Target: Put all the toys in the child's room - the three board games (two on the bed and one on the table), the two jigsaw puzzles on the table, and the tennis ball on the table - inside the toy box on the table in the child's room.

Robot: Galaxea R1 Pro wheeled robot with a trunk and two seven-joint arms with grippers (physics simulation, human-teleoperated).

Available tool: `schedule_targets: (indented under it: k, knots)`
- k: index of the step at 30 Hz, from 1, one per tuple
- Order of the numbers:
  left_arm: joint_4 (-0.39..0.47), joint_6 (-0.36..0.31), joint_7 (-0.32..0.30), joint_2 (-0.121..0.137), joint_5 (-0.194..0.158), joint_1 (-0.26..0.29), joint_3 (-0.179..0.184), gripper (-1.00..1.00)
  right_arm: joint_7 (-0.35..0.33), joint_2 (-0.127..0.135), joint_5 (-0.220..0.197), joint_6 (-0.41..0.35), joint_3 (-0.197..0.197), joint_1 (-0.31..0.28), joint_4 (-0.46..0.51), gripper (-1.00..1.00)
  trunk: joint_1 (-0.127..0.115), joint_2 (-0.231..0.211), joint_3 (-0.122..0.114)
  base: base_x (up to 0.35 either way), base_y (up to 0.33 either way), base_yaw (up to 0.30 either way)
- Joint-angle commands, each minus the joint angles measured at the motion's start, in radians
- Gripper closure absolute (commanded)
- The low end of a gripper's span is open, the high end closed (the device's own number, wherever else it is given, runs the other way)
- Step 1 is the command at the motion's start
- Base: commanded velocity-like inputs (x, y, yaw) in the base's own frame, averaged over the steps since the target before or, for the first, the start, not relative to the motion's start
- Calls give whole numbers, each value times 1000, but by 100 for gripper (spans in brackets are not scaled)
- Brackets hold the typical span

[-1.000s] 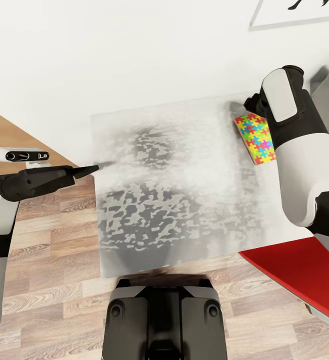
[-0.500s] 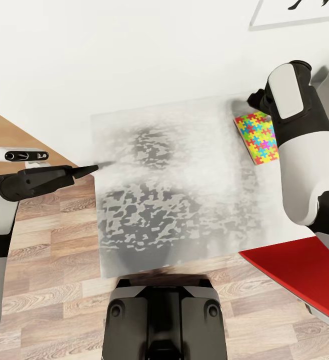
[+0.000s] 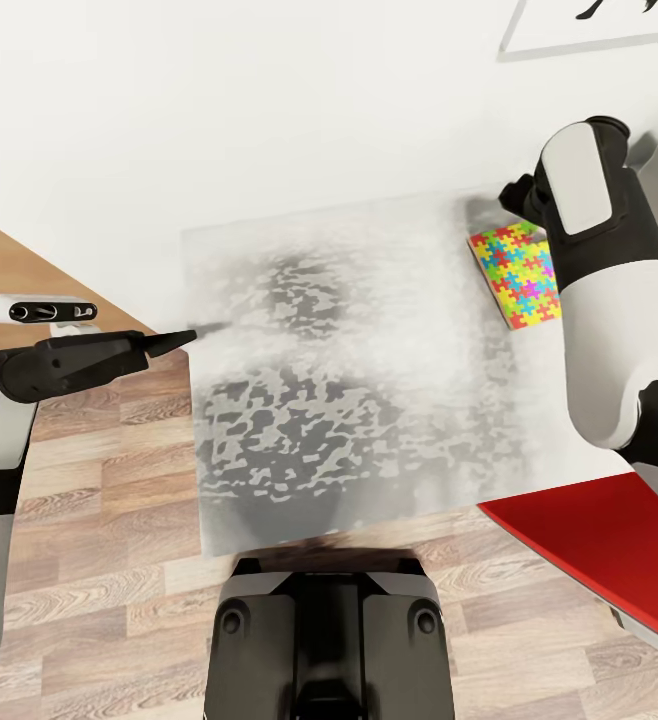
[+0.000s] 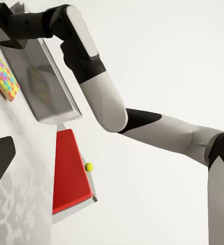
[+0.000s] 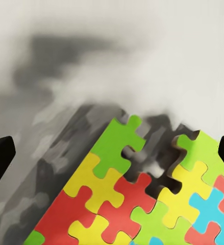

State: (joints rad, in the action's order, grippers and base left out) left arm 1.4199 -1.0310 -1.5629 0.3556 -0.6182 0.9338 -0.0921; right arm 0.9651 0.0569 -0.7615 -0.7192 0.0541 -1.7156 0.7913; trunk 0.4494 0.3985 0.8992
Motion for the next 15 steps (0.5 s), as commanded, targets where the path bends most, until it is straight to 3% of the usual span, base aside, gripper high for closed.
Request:
schedule_targets:
  k: [1,11,15]
  knots:
    - [0,-11,-3,0,0,0,1,-100,9,2,-7,-4,5,-1,2,-100,1,2,1,0,0,0]
    - [0,-11,-3,0,1,-2,1,-100,13,3,1,-1,6,-5,32,-100,1,2,1,0,0,0]
    - [0,-11,-3,1,1,-3,0,-100,14,18,2,0,6,-6,38,-100,1,2,1,0,0,0]
